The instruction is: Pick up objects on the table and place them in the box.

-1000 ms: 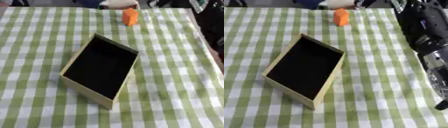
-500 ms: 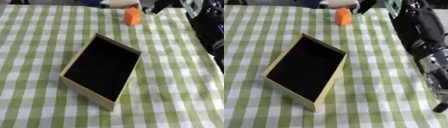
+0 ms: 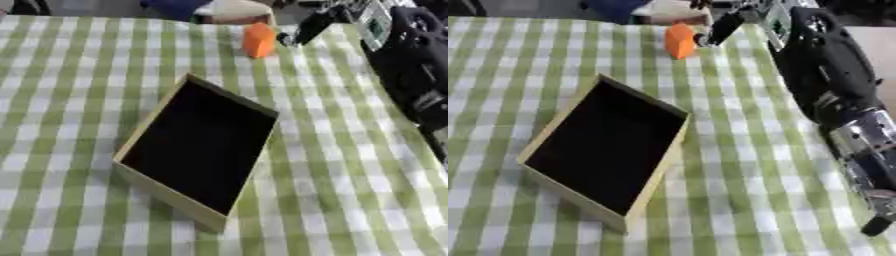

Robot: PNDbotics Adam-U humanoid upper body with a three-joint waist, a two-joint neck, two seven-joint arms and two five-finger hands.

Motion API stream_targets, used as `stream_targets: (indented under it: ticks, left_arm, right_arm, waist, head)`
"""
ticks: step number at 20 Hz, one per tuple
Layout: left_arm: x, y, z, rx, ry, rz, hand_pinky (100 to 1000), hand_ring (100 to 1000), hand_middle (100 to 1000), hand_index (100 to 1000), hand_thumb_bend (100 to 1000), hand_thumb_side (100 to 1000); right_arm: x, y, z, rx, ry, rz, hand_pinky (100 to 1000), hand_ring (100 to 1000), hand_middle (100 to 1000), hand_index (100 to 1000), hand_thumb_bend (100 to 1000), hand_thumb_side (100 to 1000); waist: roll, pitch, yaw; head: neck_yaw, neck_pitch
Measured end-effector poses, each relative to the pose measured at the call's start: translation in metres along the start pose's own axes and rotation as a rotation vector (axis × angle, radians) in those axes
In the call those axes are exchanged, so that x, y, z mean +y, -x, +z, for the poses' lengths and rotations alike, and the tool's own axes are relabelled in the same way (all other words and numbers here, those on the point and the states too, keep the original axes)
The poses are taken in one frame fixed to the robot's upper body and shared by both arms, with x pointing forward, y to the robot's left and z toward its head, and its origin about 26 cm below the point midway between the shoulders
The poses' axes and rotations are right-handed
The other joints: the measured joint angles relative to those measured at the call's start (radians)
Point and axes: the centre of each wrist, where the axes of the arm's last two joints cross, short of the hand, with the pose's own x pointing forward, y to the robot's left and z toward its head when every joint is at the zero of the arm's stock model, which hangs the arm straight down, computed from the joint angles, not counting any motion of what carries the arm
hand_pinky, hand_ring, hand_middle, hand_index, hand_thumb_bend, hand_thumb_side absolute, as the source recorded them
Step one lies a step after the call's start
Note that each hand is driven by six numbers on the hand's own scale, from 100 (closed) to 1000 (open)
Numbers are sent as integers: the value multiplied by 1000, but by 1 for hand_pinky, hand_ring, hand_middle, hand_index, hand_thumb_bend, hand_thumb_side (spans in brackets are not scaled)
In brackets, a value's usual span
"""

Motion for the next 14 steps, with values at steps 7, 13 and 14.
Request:
stream_targets:
  ticks: [7, 13, 14]
  left_arm:
    - [0, 0, 0, -1, 0, -1, 757, 710, 758, 753, 462, 642]
    - [0, 0, 0, -2, -1, -1, 757, 709, 758, 753, 460, 643]
    - [0, 0, 0, -3, -1, -1, 757, 709, 758, 753, 460, 643]
  right_arm:
    - [-1, 4, 3, 15, -19, -1, 990, 990, 925, 1000, 222, 467]
    - [-1, 4, 3, 2, -14, -15, 984, 984, 920, 1000, 216, 465]
    - [-2, 4, 3, 0, -10, -16, 984, 983, 920, 1000, 217, 464]
  waist:
    - [0, 7, 5]
    - [0, 18, 12]
    - [0, 19, 13]
  head:
    - [-9, -10]
    - [-15, -15]
    - [-15, -15]
